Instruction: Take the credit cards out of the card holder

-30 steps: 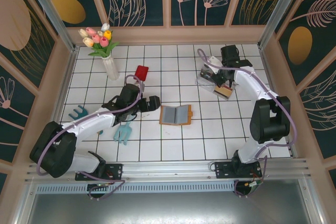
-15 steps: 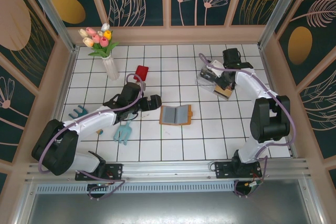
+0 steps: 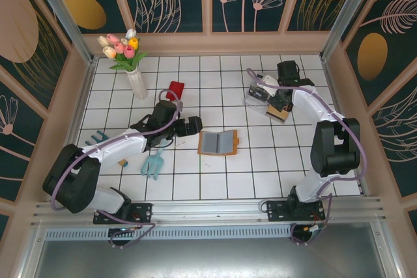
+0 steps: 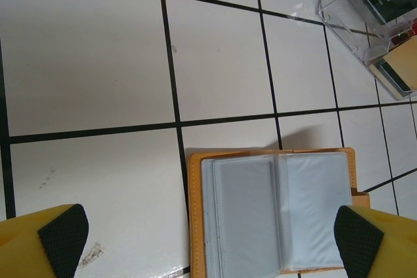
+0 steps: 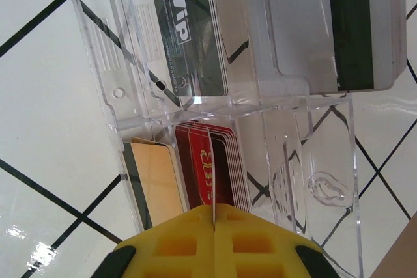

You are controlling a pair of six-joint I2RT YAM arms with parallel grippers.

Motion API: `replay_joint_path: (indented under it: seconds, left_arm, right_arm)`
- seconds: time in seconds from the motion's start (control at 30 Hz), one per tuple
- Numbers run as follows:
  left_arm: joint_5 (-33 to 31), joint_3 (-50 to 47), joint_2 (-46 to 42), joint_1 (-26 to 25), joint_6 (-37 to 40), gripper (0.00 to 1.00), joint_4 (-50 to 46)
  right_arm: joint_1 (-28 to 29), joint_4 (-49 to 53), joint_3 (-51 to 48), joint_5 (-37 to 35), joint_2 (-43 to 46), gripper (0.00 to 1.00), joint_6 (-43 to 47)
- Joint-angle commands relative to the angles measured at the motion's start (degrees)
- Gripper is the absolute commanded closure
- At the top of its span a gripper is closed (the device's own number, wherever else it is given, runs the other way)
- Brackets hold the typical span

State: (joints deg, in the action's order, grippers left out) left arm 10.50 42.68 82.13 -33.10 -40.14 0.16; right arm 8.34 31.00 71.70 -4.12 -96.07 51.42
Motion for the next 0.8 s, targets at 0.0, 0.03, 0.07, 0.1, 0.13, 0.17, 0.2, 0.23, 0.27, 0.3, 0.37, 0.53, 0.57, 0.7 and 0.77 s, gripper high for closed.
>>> replay_joint_path:
  seconds: [0.0,0.03,0.07,0.1,0.13,0.17,0.2,0.23,0.27,0.3,0.37,0.53,0.57,0.7,0.77]
  left_arm:
    - [1.01,1.71,0.75,0.24,-0.55,0.01,-0.08]
    - [1.09,1.81,0.93,0.24,-0.51,0.02,-0.15]
    - [1.08,2.05,1.07,0.28,-0.45,0.01,-0.16]
    - [1.1,2.21,1.31,0.25,-0.36,0.01,-0.23]
    - [1.1,2.46,1.53,0.24,-0.3,0.02,-0.25]
    - [1.35,2.72,1.8,0.26,-0.17,0.01,-0.3]
    - [1.44,3.01,2.07,0.31,-0.09,0.02,-0.39]
    - [1.58,3.2,2.24,0.28,0.06,0.02,-0.48]
    - [1.62,3.37,2.36,0.23,0.05,0.02,-0.44]
    - [1.8,3.4,2.44,0.26,0.05,0.02,-0.46]
    - [1.76,3.41,2.38,0.26,0.03,0.02,-0.43]
    - [2.15,2.94,2.18,0.24,-0.22,0.02,-0.36]
    - [2.26,2.9,2.1,0.24,-0.21,0.01,-0.35]
    - [2.59,2.76,1.72,0.23,-0.14,0.01,-0.08]
    - [2.59,2.84,1.73,0.25,-0.05,0.02,-0.08]
  right_arm:
    - [-0.38,-0.73,-0.95,-1.24,-0.79,1.0,2.83]
    - [-0.42,-0.66,-0.95,-1.37,-0.85,1.0,3.26]
    - [-0.42,-0.45,-0.88,-1.58,-0.89,1.0,3.54]
    - [-0.36,0.15,-0.63,-1.72,-1.16,1.0,3.76]
    - [-0.44,0.68,-0.38,-2.0,-1.34,1.0,3.93]
    - [-0.37,0.88,-0.34,-2.31,-1.44,1.0,3.94]
    - [-0.42,1.3,-0.26,-2.51,-1.67,1.0,4.05]
    - [-0.4,1.66,-0.33,-2.75,-1.91,1.0,4.15]
    - [-0.47,1.7,-0.54,-3.18,-2.21,1.0,4.27]
    - [-0.47,1.82,-0.81,-3.64,-2.45,1.0,4.4]
    - [-0.65,1.78,-1.17,-4.46,-3.09,1.0,4.48]
    - [-0.78,1.06,-1.09,-3.63,-3.85,0.96,4.13]
    - [-0.75,1.32,-0.89,-3.0,-3.78,0.95,4.0]
    - [-0.71,1.51,-0.21,-0.91,-3.79,0.75,3.1]
    - [-0.78,1.33,-0.33,-1.49,-3.83,0.66,3.07]
